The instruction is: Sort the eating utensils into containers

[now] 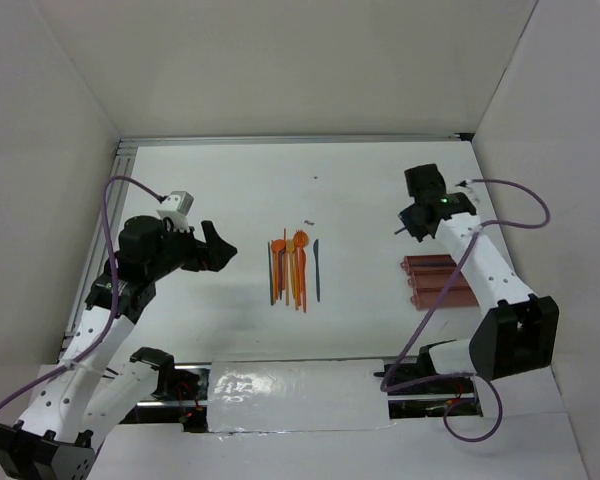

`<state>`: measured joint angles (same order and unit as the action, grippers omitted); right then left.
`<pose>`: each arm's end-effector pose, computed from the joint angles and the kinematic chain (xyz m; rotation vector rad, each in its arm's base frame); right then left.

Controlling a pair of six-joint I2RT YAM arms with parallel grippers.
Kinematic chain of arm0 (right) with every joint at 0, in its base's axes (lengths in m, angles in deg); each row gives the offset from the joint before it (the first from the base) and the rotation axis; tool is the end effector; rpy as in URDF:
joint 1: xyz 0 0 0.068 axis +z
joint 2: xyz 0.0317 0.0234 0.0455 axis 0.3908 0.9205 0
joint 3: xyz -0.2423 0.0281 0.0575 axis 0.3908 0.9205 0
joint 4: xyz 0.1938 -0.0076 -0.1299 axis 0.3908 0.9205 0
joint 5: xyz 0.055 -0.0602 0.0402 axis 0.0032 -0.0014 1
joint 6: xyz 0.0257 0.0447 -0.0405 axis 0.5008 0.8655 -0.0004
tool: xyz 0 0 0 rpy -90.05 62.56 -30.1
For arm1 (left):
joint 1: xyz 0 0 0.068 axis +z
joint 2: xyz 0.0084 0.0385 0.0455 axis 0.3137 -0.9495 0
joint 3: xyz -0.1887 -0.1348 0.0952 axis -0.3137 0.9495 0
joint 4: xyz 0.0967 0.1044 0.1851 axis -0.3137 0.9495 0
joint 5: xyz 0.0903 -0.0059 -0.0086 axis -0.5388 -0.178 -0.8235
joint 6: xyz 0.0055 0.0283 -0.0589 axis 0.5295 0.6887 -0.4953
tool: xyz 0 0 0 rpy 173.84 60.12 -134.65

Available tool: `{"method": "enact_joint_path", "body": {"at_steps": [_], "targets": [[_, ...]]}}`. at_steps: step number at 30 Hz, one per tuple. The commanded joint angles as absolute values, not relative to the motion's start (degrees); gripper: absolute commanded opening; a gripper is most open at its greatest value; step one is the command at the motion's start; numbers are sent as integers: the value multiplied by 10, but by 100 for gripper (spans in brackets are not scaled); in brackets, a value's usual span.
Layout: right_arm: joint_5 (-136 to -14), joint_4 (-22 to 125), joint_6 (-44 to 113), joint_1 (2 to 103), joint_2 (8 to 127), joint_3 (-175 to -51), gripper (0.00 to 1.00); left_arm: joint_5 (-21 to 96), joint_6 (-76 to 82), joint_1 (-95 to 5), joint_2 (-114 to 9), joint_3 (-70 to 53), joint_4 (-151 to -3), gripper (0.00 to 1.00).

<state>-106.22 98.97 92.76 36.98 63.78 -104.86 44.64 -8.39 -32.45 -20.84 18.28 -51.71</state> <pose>0.2518 0.0416 0.2670 1.1934 2.1581 0.0573 0.1664 -0.0562 0.3000 0.0207 2.0045 -0.6904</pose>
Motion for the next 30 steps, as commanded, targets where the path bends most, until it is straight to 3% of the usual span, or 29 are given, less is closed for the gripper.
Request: {"method": "enact_joint_path", "body": {"at_steps": [1, 4, 10, 30], "targets": [[-1088, 1051, 980, 289, 630, -1011, 0, 462, -100, -323, -208, 191, -568, 100], [-1062, 1033, 976, 214, 624, -975, 0, 462, -94, -323, -214, 187, -573, 100], [-1044, 955, 964, 169, 606, -919, 0, 447, -79, -323, -233, 177, -581, 100], [-1068, 899, 1039, 192, 670, -887, 0, 434, -33, -323, -282, 126, -584, 100]]}}
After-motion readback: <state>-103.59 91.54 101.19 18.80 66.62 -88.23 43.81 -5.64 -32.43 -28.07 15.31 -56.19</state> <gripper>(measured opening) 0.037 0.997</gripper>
